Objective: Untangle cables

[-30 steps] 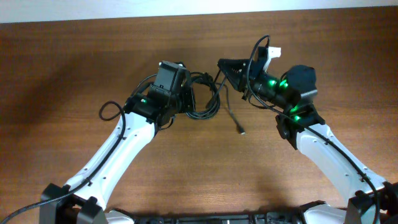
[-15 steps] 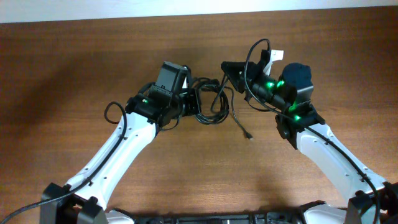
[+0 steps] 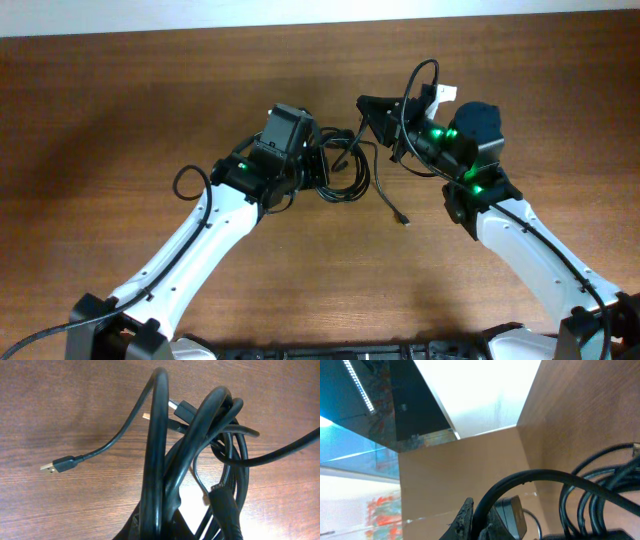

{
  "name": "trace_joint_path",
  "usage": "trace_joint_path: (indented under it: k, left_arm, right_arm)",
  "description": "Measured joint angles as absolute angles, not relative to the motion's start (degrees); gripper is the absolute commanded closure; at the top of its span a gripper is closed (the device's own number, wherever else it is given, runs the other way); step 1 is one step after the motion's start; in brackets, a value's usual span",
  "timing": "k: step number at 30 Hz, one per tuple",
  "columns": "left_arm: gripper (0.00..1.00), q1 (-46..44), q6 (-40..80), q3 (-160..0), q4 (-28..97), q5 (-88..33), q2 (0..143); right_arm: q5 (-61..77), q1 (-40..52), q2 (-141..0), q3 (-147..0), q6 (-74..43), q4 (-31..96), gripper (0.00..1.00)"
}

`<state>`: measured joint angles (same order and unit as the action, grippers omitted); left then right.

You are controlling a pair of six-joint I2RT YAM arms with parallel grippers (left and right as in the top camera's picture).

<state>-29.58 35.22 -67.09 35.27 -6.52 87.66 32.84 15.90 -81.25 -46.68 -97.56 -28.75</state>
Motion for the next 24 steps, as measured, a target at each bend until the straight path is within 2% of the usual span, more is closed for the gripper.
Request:
trace_joint_path:
  k: [7, 11, 15, 24]
  left_arm:
    - [1.00, -28.27, 37.52, -67.09, 38.35, -5.91, 87.66]
    - [1.00, -22.39, 39.77, -67.05, 36.14, -13.41, 87.68]
    - [1.00, -19.16, 44.91, -66.96, 28.91, -24.12, 87.77]
    - [1.00, -19.14, 46.35, -66.89, 28.51, -27.46, 88.01]
  right_arm:
    - [21.12, 19.92, -81.25, -46.83, -88.16, -18.59, 0.96]
    - [18.35, 20.82, -81.28, -46.81, -79.66, -14.55, 0.96]
    - [15.84, 25.78, -81.91, -46.81, -72.47, -14.48, 0.96]
    - [10.59, 33.12, -84.62, -46.94, -60.45, -13.54, 0.96]
